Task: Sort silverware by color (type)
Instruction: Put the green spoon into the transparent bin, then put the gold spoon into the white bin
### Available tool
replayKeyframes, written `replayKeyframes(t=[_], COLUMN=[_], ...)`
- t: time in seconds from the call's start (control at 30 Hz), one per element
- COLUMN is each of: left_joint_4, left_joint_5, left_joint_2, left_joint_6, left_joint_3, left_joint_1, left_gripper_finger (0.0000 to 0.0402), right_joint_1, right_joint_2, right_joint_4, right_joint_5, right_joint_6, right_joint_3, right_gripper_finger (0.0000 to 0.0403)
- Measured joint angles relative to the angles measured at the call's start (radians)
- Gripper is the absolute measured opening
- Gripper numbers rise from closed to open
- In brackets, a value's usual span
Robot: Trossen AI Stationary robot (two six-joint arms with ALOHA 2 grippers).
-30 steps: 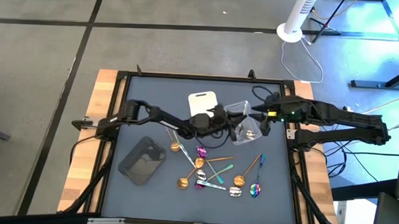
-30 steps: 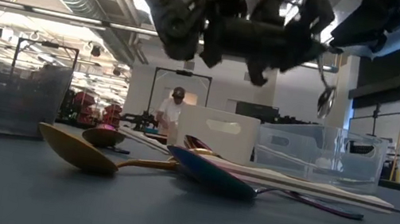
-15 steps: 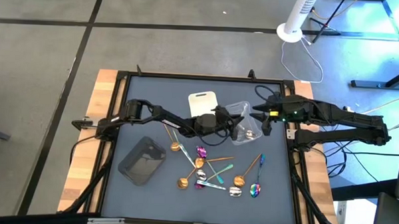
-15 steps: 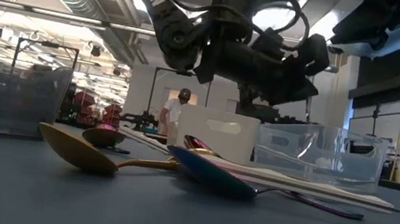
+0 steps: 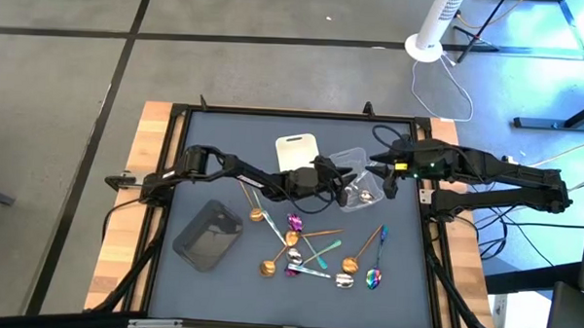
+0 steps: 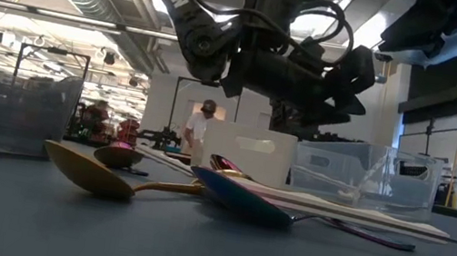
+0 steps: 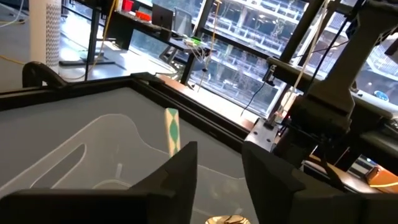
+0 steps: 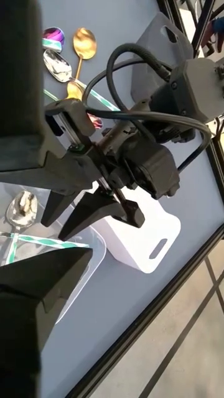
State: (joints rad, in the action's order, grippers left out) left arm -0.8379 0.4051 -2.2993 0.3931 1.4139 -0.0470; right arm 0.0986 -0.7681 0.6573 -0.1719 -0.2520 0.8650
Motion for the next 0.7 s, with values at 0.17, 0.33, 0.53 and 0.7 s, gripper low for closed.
replayKeyframes(t=[0.17,0.33,0.53,0.7], left_joint_4=[-0.004,-0.007,-0.009,0.006], left_joint_5=[-0.004,-0.006,-0.007,-0.033], left_joint_2=[0.0,0.009,0.049,0.105], left_joint_6=[-0.002,-0.085,-0.246,-0.274], left_joint_3=[0.0,0.0,0.0,0.0], left_joint_1=[-0.005,-0.006,-0.005,-0.004], left_gripper_finger=[0.0157,0.0161,0.0162,0.0162], right_joint_1=[0.0,0.0,-0.001,-0.001], right_joint_2=[0.0,0.0,0.0,0.0], right_joint_4=[0.0,-0.001,-0.006,-0.006], right_joint_5=[0.0,0.016,0.126,0.247], right_joint_6=[0.0,0.0,0.001,0.0], right_joint_3=[0.0,0.0,0.0,0.0], right_gripper_finger=[0.015,0.015,0.015,0.015])
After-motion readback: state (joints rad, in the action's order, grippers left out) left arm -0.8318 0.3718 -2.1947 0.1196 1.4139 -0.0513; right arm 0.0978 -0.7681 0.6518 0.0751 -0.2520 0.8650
